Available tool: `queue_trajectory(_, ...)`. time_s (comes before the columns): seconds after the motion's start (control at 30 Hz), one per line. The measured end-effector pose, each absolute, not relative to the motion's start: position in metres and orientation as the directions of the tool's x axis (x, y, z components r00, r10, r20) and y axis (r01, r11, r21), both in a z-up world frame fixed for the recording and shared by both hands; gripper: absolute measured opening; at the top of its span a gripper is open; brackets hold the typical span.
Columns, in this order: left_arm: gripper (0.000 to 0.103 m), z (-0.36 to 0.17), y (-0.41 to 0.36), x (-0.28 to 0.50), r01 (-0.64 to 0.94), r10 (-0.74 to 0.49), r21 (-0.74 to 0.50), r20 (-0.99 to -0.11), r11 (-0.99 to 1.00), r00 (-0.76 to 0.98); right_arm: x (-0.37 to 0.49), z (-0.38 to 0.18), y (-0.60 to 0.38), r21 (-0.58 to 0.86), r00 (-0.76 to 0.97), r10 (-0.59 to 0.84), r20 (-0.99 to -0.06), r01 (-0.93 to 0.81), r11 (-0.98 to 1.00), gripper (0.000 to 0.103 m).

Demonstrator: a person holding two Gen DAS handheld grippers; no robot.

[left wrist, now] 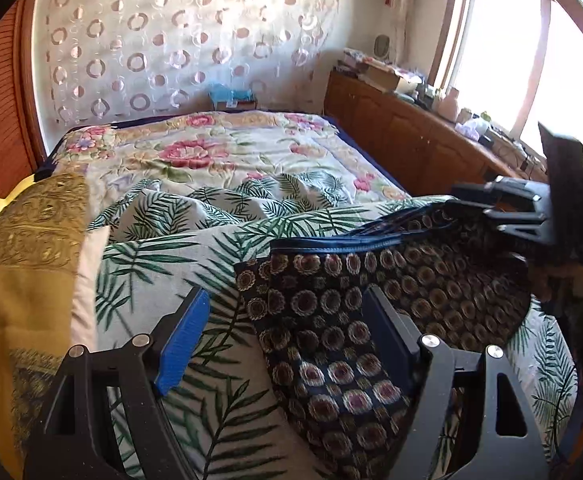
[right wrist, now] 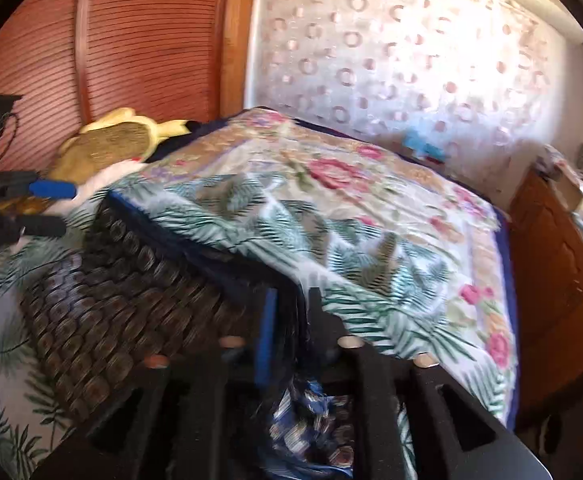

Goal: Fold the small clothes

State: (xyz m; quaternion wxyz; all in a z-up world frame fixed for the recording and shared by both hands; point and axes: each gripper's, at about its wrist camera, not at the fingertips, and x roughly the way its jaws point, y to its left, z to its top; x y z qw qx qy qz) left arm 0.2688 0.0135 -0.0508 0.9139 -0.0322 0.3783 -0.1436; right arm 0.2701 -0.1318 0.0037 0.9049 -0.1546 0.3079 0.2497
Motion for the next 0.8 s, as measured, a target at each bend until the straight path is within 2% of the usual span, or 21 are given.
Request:
queue_trajectory(0.03, 0.079, -0.054, 0.012, 0.273, 0.243, -0.291, -0.169, -0.689, 0.955, 0.664, 0.271, 0.007, -0.136, -0.104, 0.685, 0.358, -0.635, -0.534, 0.839, 0.051)
queue_trajectory(0.07, 0.079, -0.056, 0.011, 0.275, 0.243, -0.292, -0.172, -0.691, 0.955, 0.661, 0.269, 0.011, -0.141, -0.085, 0.688, 0.355, -0.633, -0.518, 0.851, 0.052)
queue_trajectory(0.23, 0.079, -0.061, 0.017, 0.282, 0.214, -0.304, -0.216, -0.678, 0.953, 0.669, 0.237, 0.027, -0.169, -0.065, 0.728, 0.325, -0.603, -0.451, 0.89, 0.053)
queue_trajectory(0.5, 0.079, -0.076, 0.01, 0.286, 0.233, -0.305, -0.199, -0.702, 0.952, 0.644, 0.21, -0.021, -0.199, 0.012, 0.645, 0.269, -0.715, -0.374, 0.927, 0.054)
queue_trajectory(0.8, 0.08, -0.087, 0.009, 0.295, 0.221, -0.291, -0.194, -0.734, 0.956, 0.613, 0.232, -0.042, -0.193, 0.111, 0.592, 0.314, -0.743, -0.353, 0.929, 0.058)
